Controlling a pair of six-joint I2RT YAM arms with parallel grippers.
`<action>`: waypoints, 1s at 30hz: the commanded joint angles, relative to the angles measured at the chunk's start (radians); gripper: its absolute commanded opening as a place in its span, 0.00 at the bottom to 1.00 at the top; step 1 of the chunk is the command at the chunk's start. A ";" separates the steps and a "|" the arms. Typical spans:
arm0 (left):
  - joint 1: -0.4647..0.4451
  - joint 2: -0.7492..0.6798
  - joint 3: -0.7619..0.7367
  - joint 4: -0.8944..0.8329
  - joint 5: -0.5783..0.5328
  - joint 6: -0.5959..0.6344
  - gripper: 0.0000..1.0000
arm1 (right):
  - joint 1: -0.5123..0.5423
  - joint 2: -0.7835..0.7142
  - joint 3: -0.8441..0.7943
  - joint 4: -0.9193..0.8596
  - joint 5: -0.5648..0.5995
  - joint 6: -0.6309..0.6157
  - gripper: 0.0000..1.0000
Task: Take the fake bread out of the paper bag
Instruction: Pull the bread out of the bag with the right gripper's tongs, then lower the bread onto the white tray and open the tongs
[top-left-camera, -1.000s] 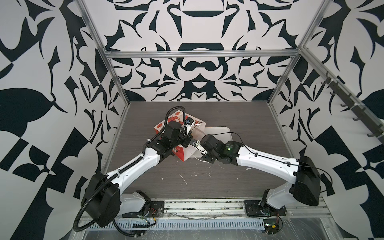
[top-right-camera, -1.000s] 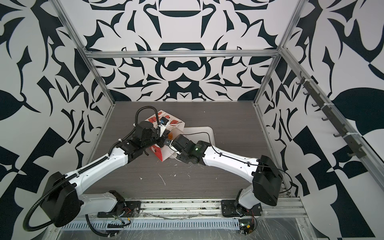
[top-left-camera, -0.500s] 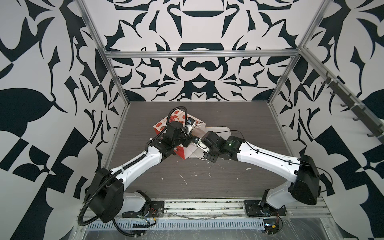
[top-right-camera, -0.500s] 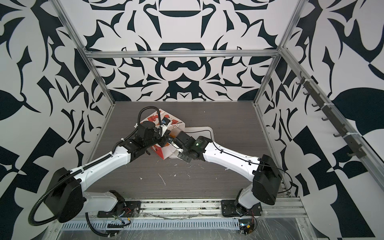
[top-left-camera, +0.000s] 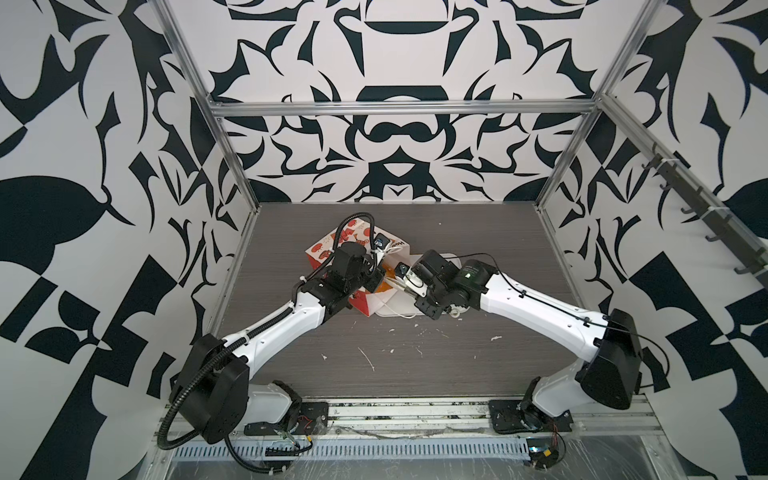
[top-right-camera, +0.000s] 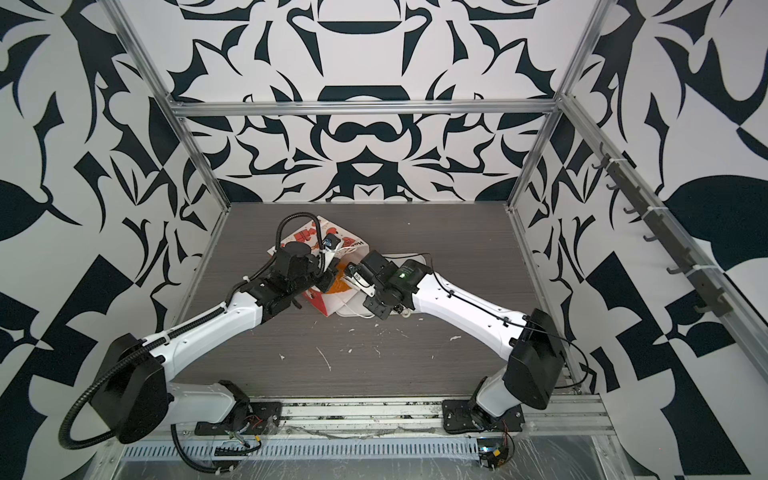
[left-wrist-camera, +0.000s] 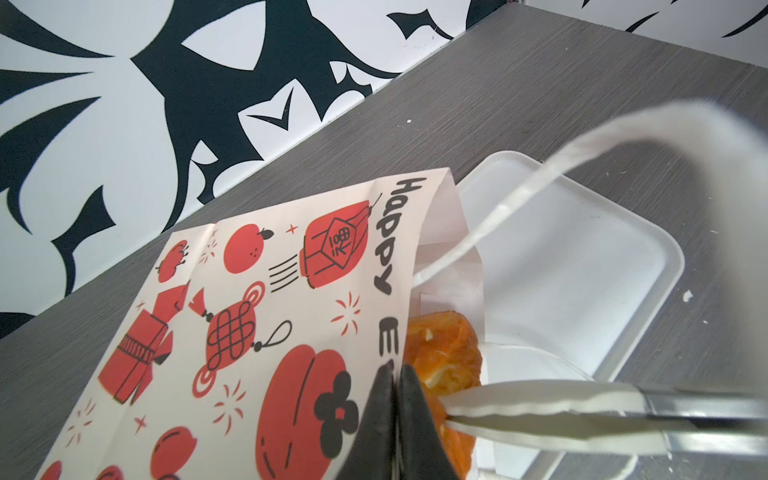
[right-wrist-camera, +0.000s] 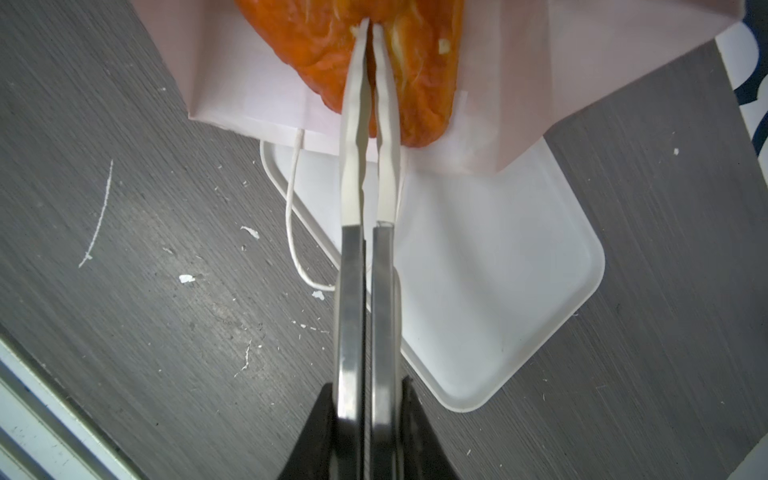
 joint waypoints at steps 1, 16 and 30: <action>-0.001 0.020 0.015 0.048 -0.071 -0.009 0.09 | -0.011 -0.064 0.039 -0.043 -0.014 0.030 0.15; 0.004 0.049 0.010 0.107 -0.190 -0.030 0.09 | -0.091 -0.253 -0.032 -0.214 0.053 0.128 0.15; 0.024 -0.048 -0.067 0.097 -0.212 -0.045 0.09 | -0.303 -0.148 -0.024 -0.196 -0.023 0.172 0.16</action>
